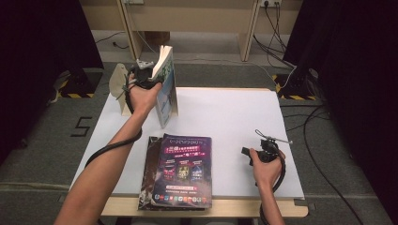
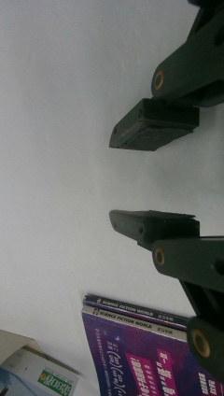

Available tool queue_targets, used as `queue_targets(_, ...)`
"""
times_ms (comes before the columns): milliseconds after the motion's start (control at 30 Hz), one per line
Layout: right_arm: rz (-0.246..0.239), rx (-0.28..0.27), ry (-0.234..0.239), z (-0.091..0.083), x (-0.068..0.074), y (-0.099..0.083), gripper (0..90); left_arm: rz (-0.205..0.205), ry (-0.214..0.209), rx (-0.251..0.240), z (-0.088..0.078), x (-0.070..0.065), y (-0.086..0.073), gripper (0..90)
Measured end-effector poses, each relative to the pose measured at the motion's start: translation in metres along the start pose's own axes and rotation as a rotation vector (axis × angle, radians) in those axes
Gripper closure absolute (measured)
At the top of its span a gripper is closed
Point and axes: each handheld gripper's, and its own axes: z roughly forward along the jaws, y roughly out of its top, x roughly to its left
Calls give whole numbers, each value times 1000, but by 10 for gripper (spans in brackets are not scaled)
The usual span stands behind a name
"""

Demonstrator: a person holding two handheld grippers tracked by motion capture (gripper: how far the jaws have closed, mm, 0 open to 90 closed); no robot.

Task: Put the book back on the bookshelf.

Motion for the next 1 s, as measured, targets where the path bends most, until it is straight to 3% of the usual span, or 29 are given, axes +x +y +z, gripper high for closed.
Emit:
queue_targets(33,22,3,1,0,2,0,585,-5,4,-13,2,0,-2,736)
queue_targets(67,1,0,3,1,0,0,585,-6,7,-14,3,0,-2,735)
queue_targets(167,6,1,0,0,1,0,584,3,11,-5,4,-1,-1,734)
queue_targets(433,-1,4,-1,0,1,0,584,12,-34,12,5,-4,1,723)
queue_targets(733,7,3,5,-1,1,-1,583,-25,-77,28,-2,-3,-2,604)
queue_targets(1000,10,11,1,0,2,-2,581,-34,-78,69,-8,-5,-6,612)
